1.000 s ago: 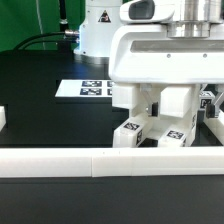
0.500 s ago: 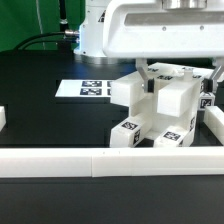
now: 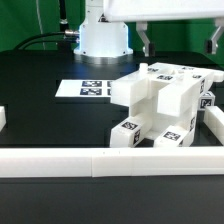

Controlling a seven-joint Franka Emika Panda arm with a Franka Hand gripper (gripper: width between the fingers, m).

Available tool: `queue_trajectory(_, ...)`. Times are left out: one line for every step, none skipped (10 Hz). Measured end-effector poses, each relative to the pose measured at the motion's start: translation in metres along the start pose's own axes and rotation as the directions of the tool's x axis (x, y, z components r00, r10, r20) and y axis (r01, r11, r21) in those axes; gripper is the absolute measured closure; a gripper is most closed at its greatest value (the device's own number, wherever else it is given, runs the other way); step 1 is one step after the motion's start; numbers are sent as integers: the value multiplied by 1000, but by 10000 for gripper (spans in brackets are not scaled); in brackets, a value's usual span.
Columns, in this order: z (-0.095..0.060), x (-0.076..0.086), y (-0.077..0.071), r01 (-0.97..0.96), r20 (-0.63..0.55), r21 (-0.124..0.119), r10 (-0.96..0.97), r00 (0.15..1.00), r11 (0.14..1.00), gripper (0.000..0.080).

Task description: Assemble chair

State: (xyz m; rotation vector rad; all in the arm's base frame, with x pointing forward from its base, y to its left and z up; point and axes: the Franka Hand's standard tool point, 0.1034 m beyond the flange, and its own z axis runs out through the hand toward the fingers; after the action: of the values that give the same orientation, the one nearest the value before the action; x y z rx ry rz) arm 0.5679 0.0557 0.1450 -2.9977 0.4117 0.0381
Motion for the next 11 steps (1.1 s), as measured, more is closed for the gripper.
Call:
queue_trajectory(-1, -8, 8, -41, 56, 28, 39, 998, 999, 151)
queue_trajectory(1, -14, 9, -41, 57, 21, 40, 998, 999, 151)
queue_trajectory(2, -13, 8, -39, 57, 20, 37, 998, 999, 151)
queue_trajectory(3, -13, 8, -40, 57, 20, 39, 998, 999, 151)
queue_trajectory(3, -14, 8, -40, 58, 20, 39, 998, 999, 151)
queue_trajectory(3, -15, 9, -38, 58, 21, 37, 998, 999, 151)
queue_trajectory(4, -24, 12, -22, 36, 36, 20, 999, 999, 151)
queue_trajectory(5, -47, 12, -34, 25, 41, 33, 999, 999, 151)
queue_trajectory(11, -66, 8, -50, 2, 40, 50, 999, 998, 151)
queue_trajectory(19, -75, 4, -59, -3, 34, 59, 998, 998, 151)
queue_trajectory(17, -71, 6, -58, -3, 36, 58, 998, 998, 151)
